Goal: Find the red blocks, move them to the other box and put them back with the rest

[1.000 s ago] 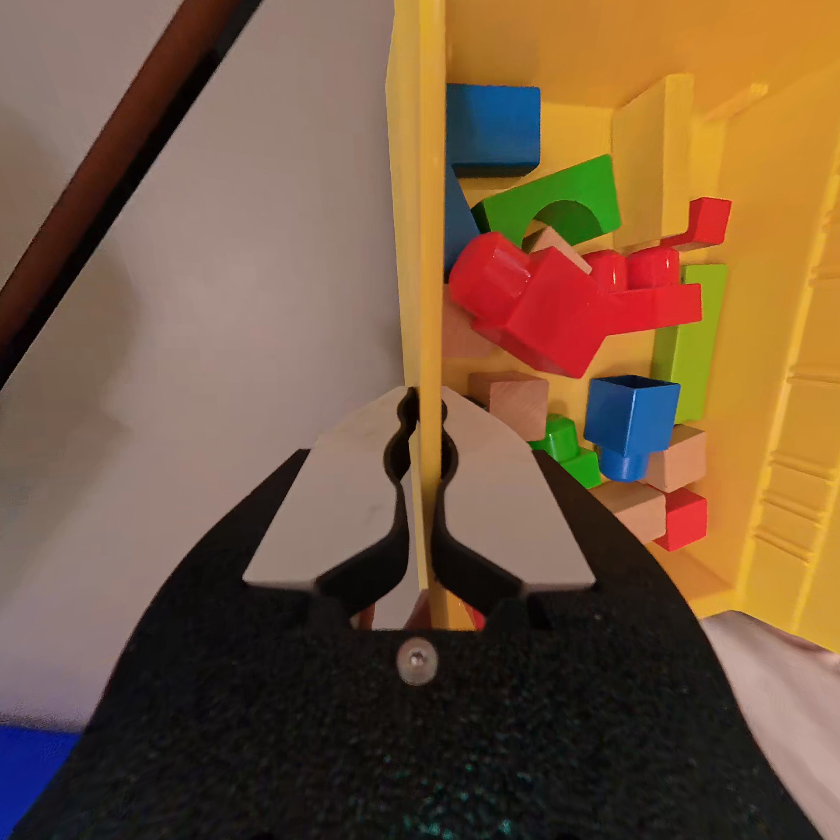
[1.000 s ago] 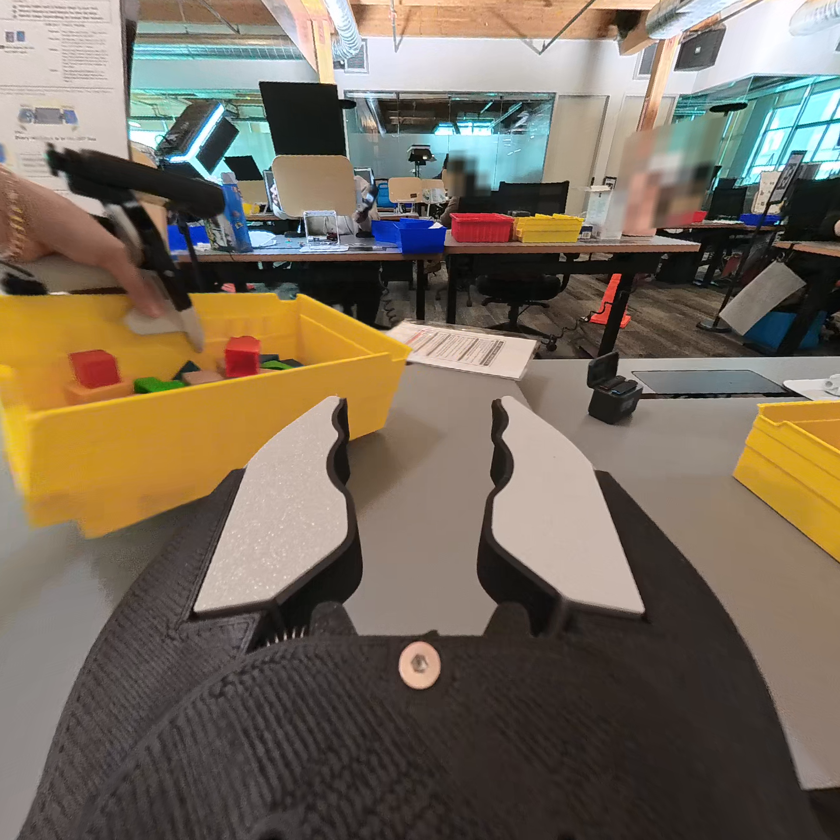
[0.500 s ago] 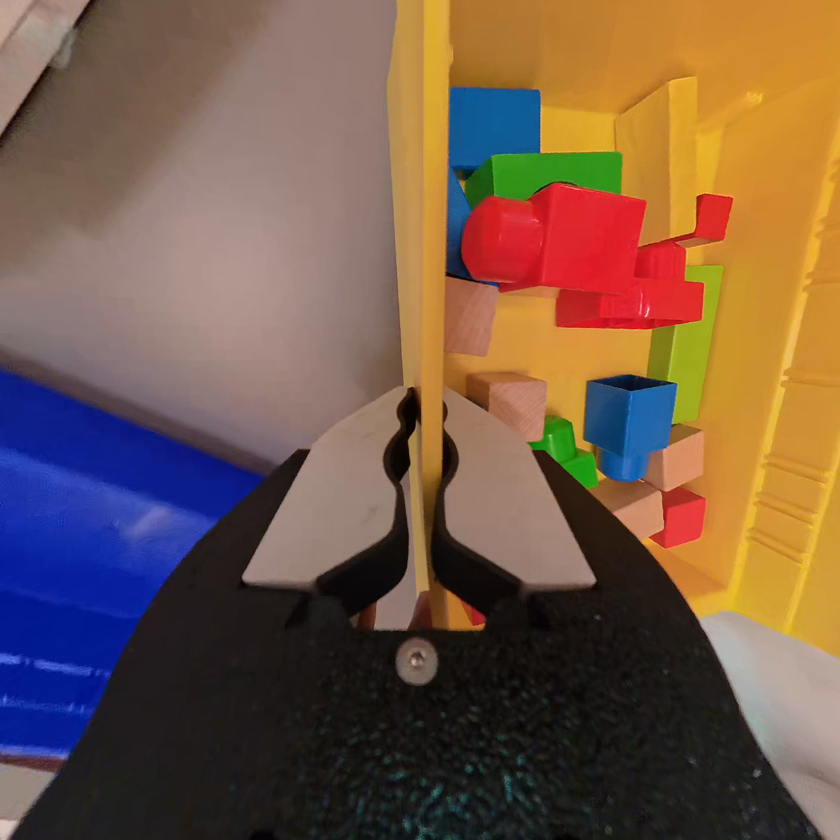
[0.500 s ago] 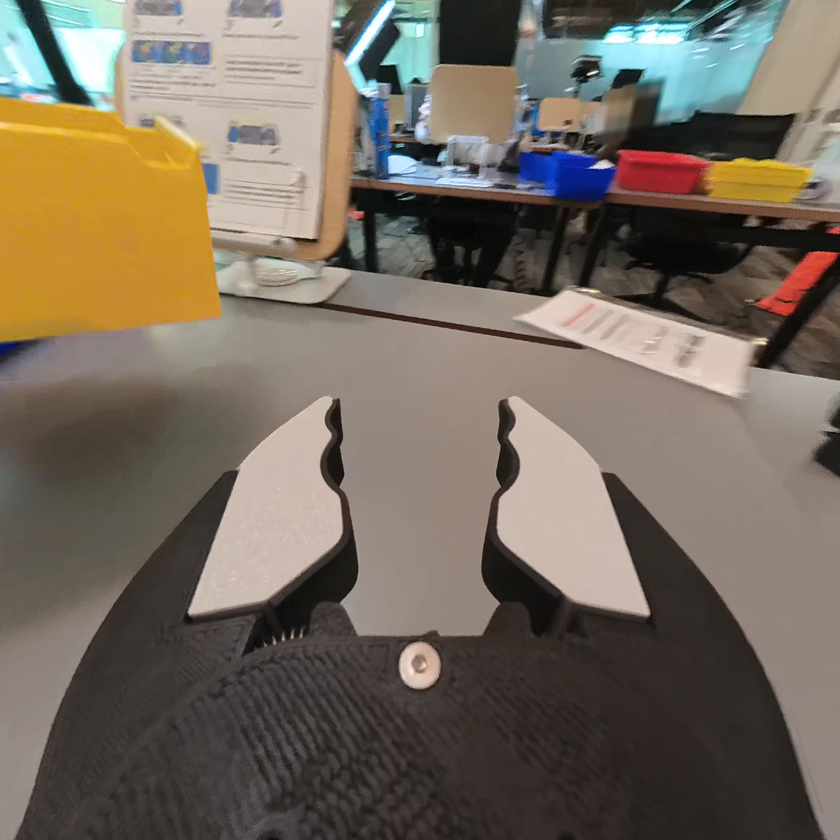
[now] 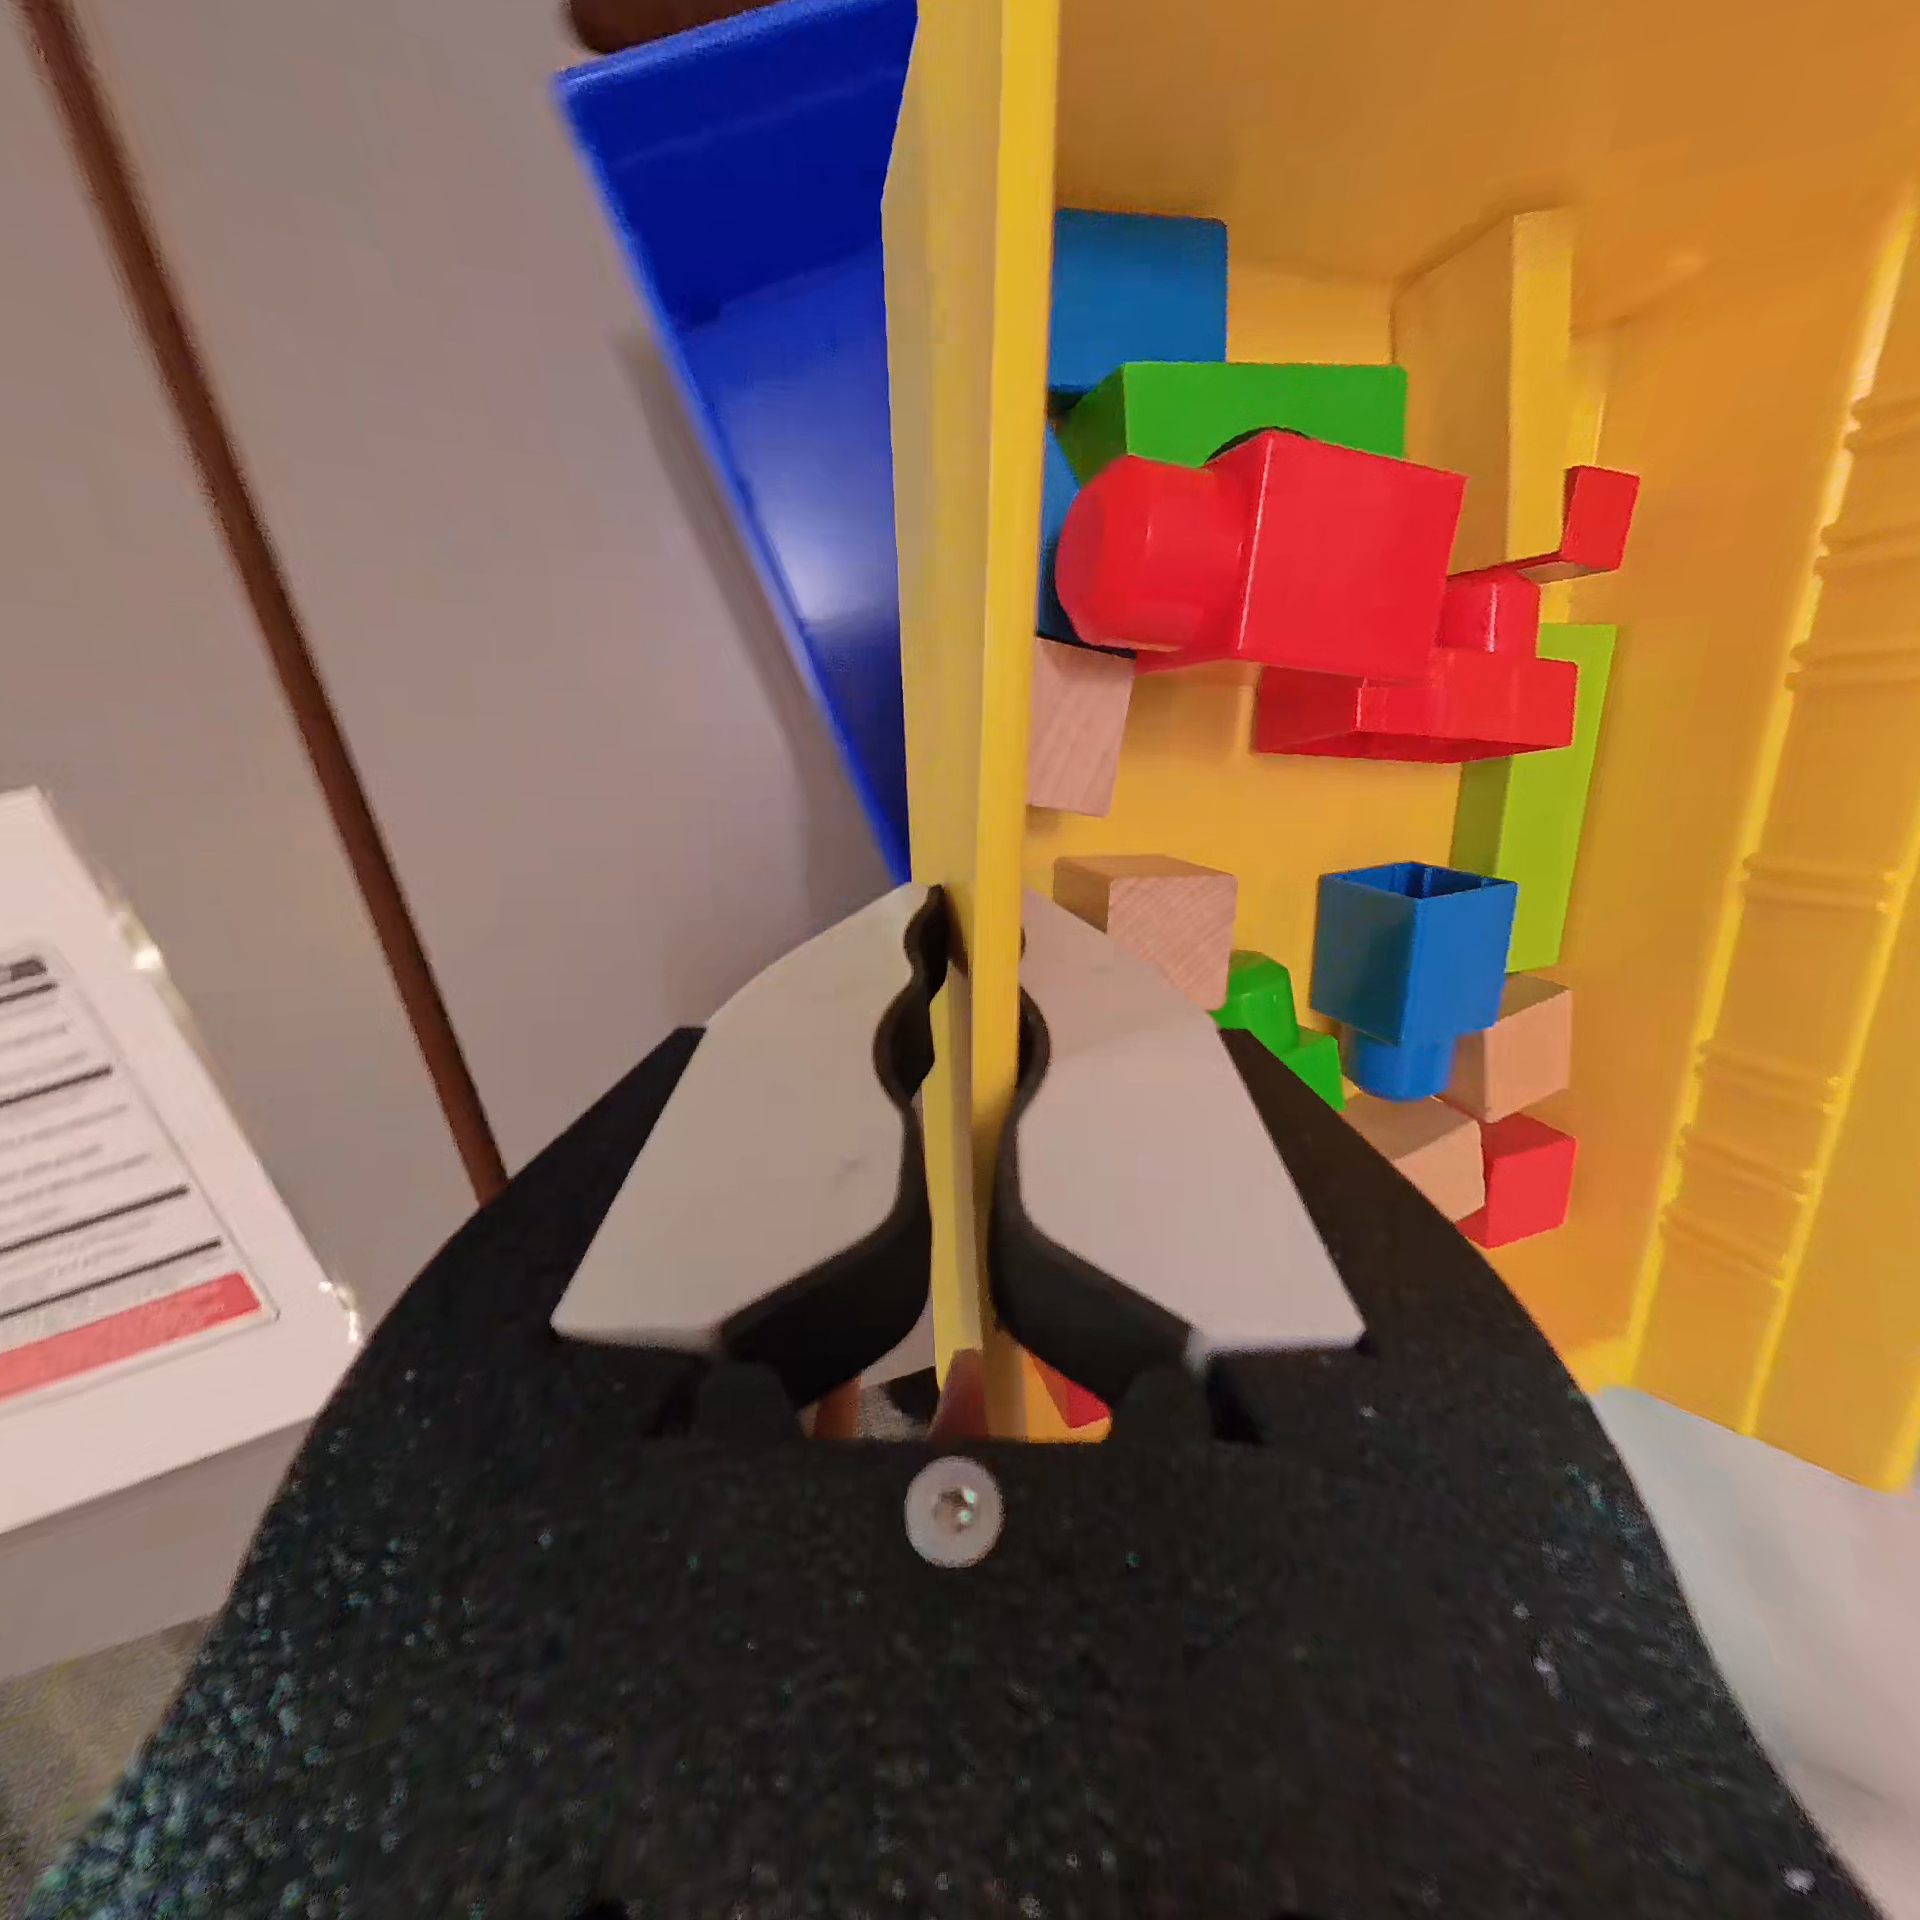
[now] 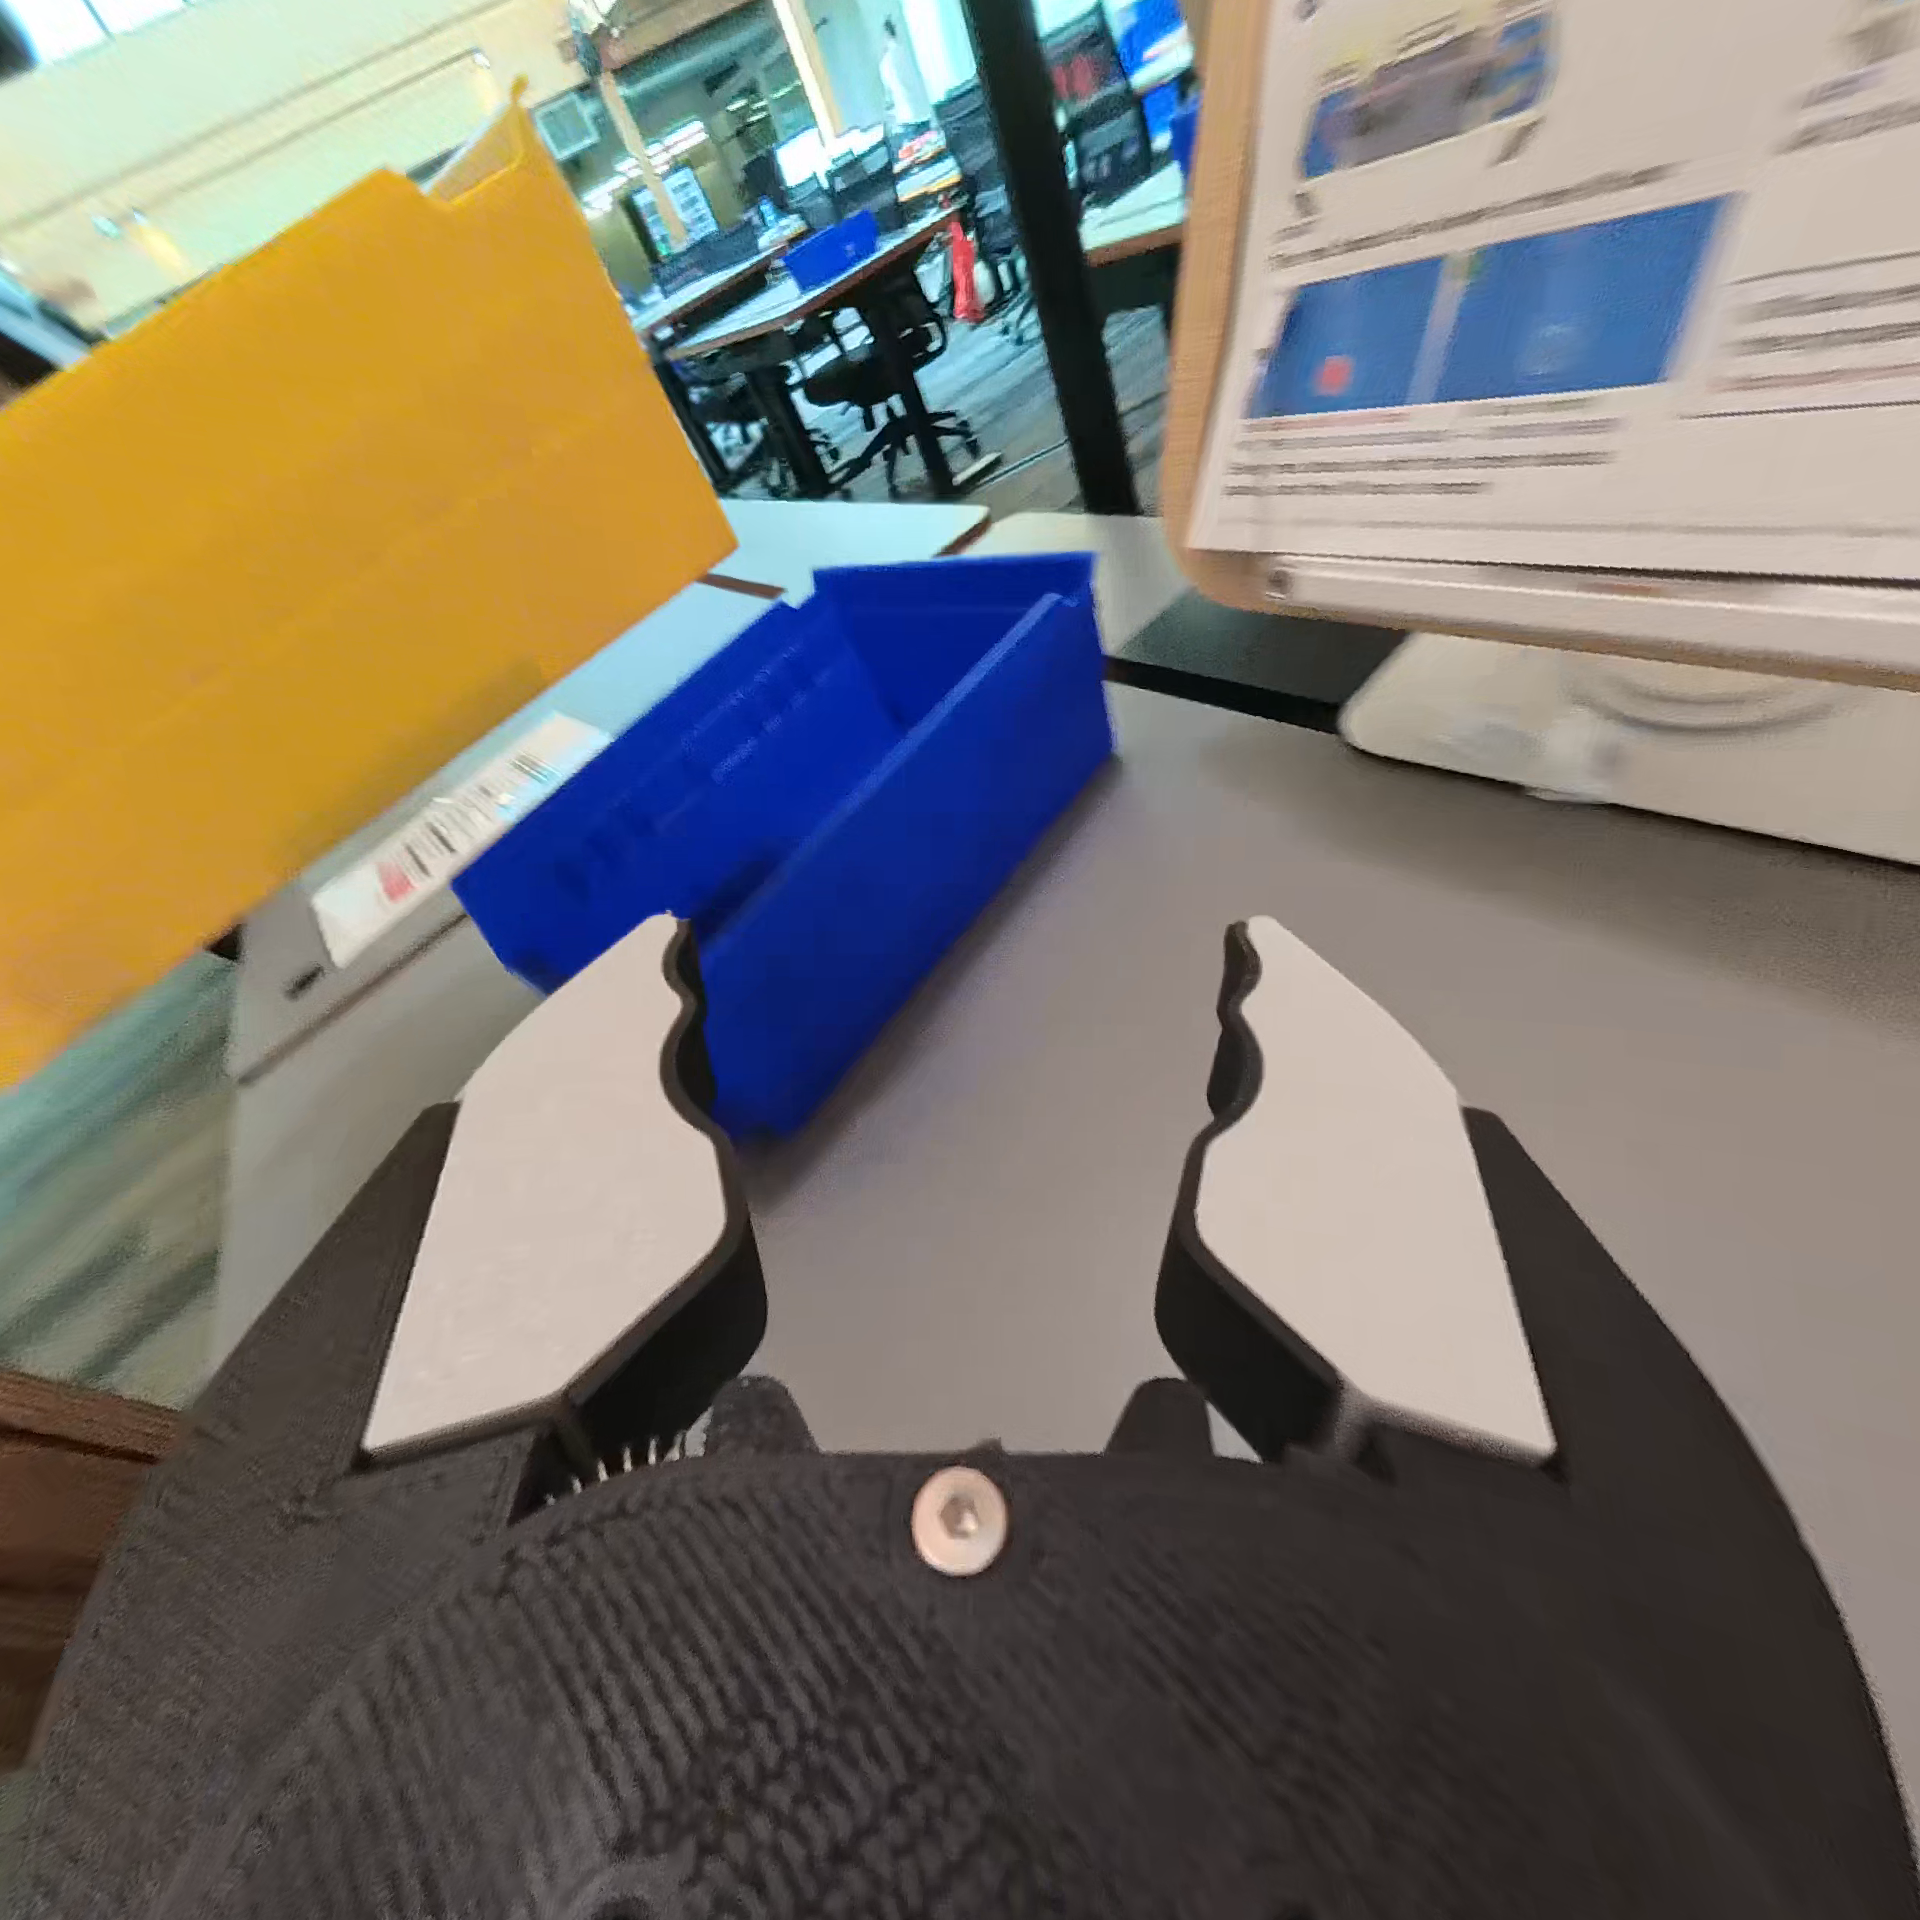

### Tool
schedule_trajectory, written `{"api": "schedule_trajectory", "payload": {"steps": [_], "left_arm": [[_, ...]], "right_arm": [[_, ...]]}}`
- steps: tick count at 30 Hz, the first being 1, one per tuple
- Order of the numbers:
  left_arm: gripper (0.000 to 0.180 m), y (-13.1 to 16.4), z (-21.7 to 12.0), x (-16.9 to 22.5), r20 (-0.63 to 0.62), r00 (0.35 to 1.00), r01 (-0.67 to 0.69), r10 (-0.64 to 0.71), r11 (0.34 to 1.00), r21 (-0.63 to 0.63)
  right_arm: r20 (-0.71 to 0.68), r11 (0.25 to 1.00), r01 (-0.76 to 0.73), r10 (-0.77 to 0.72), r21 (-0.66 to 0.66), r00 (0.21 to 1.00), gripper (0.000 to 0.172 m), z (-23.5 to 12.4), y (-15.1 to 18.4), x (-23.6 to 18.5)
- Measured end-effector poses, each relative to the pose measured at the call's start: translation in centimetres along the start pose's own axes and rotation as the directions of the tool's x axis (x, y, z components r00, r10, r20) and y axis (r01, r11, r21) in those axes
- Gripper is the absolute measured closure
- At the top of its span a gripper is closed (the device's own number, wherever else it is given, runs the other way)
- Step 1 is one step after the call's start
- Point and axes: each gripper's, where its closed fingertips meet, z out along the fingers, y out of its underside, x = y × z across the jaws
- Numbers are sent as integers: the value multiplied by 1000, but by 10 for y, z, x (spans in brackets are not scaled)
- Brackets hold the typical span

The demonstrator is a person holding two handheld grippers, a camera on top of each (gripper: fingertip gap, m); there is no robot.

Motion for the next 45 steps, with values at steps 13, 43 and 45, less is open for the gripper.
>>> {"api": "schedule_trajectory", "payload": {"steps": [13, 43, 45], "left_arm": [[173, 67, -17, -134, 70, 943, 318, -326, 942, 105], [170, 23, 155, -80, -81, 981, 178, -178, 984, -12], [169, 13, 171, -70, -91, 981, 168, -169, 986, -16]], "right_arm": [[-129, 950, -34, -6, -311, 992, 93, 202, 40, -35], [-564, 957, -20, -154, -289, 811, 165, -295, 48, 249], [-622, 966, -50, -124, -254, 773, 164, -335, 40, 280]]}}
